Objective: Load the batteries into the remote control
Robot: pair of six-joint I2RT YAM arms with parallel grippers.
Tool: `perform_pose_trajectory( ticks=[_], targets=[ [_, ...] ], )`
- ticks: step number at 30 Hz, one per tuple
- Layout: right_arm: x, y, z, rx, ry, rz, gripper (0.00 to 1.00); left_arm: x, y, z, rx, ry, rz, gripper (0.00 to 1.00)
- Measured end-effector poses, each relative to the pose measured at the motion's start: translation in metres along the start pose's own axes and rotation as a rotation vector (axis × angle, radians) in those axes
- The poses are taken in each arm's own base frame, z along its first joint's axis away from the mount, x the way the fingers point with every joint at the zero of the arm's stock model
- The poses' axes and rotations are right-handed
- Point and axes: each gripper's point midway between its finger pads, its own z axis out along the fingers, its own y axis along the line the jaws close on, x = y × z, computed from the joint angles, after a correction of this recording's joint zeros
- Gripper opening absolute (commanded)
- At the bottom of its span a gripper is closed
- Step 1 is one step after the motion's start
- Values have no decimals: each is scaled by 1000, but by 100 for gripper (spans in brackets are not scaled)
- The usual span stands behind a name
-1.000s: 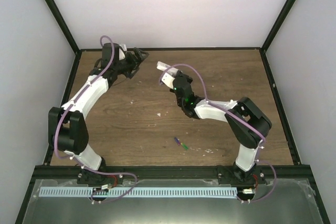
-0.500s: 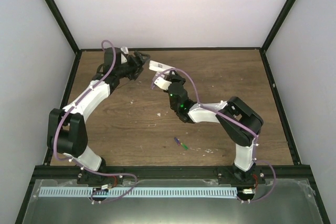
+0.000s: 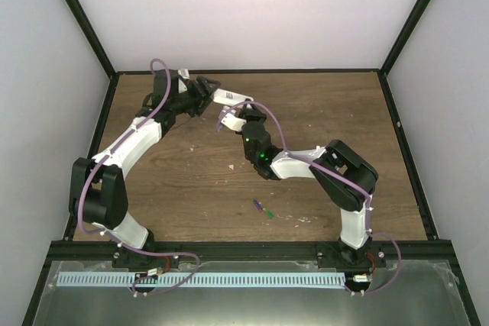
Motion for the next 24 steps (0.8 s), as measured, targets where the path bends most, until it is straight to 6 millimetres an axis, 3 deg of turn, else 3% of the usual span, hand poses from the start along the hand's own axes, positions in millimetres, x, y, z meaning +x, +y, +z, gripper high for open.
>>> perform_pose_trajectory(
  ticks=[12,24],
  targets=[
    [-8,4,0,3,-16,1,3,8,-1,6,2,26,2,53],
    [-10,3,1,13,-15,-1,7,12,-1,7,5,37,2,27]
  ],
)
